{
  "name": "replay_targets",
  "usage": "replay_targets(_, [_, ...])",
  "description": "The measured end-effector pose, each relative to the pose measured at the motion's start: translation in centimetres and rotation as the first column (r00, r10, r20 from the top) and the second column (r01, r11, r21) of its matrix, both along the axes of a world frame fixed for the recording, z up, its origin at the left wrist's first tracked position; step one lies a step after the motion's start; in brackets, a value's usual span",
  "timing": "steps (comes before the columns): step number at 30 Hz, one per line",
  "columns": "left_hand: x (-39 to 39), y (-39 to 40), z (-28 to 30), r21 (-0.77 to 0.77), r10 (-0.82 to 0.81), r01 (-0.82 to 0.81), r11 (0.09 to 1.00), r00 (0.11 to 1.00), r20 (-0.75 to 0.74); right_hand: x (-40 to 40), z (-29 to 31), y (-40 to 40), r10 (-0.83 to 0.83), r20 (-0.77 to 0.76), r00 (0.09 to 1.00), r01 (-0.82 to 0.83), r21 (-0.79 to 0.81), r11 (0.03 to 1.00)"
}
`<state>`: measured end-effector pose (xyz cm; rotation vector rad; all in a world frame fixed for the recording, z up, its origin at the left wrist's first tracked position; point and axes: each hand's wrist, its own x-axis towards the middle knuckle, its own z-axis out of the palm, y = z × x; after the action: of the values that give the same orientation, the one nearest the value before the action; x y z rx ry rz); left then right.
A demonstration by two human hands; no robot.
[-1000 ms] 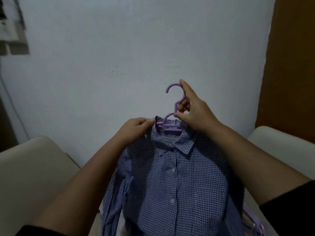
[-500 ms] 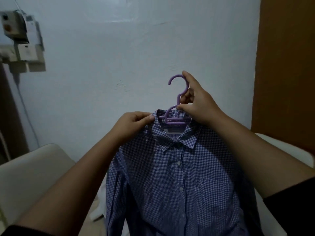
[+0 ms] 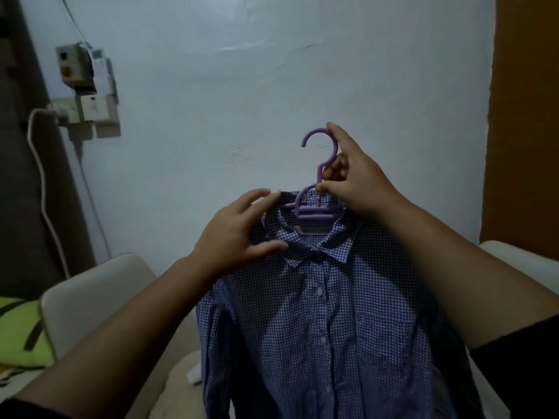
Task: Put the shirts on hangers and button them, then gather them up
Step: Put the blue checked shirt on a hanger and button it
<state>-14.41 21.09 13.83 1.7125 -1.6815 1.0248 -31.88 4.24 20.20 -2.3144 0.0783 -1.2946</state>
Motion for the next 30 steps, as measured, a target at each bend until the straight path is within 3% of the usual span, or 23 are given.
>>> replay_targets(2, [0.8,0.4,-0.5,-0.004,0.105,-0.107,0.994,0.971,0.215,0.4,0.2,0.4,0.026,-0.014,1.000,-0.026,0.010,1.000])
replay_targets(7, [1.8,1.3,-0.5,-0.032,0.267,-0.272,0.962,0.907,0.326,1.9,0.5,1.2,0.092,-0.041,0.995,-0.090,0.056,0.994])
replay_targets(16, [4.3,4.6,-0.8,-0.028,0.332,-0.352,0.936,0.850,0.409,4.3,0.8,1.8,0.204,-0.031,0.978,-0.199,0.128,0.972])
replay_targets(30, [6.4,8.0,0.3,-0.058,0.377,-0.383,0.922,0.854,0.358,8.5,1.1,2.1,0.250,0.034,0.968,-0.252,0.122,0.960])
